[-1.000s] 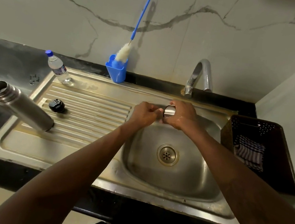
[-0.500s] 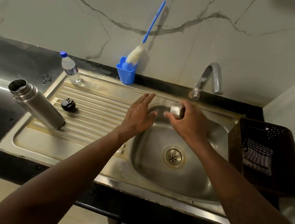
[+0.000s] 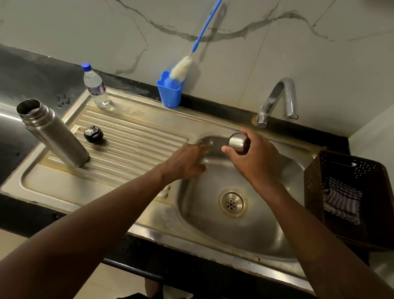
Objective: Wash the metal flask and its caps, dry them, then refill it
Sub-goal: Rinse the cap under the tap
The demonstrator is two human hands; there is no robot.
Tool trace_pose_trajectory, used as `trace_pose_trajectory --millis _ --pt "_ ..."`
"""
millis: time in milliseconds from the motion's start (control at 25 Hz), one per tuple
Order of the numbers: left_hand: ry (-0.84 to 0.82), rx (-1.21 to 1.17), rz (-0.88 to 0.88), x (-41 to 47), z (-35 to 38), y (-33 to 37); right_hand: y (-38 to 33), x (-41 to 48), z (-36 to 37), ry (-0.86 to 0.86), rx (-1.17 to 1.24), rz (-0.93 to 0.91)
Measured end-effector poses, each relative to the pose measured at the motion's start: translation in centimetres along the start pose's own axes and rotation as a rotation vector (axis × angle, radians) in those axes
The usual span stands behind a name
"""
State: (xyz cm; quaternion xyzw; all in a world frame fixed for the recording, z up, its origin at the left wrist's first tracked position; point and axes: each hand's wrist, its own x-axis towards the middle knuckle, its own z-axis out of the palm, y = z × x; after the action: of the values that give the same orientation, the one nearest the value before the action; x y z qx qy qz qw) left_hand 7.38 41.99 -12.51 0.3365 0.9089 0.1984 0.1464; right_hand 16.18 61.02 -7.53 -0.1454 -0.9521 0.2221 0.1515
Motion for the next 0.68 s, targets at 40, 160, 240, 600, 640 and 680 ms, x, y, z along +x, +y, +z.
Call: trace_pose_trajectory --millis 40,160,240,600,640,680 --pt "0.076 -0.052 0.010 -0.2 -0.2 0.2 -0.1 0.0 0.2 0.071 0.003 -0.049" --pt "0.159 -0.074 -0.048 -0.1 -0.3 0.4 0.8 -0.1 1.8 -0.126 -0.165 0.134" --pt "-0.058 0.046 -0.066 0.0 0.0 -0.4 1.1 -0.4 2.6 -0.307 -0.235 0.309" --pt "0.054 -0.045 -0.199 -3.1 -1.8 -3.2 -3.3 0.9 4.9 -0.364 -0.049 0.191" --pt "0.086 -0.063 -0.224 -3.7 -2.0 -4.2 -4.4 0.9 5.4 -0.376 -0.029 0.159" --pt "0.123 -0.087 -0.252 -4.4 -2.2 -5.2 -5.6 1.1 6.0 -0.385 -0.008 0.130"
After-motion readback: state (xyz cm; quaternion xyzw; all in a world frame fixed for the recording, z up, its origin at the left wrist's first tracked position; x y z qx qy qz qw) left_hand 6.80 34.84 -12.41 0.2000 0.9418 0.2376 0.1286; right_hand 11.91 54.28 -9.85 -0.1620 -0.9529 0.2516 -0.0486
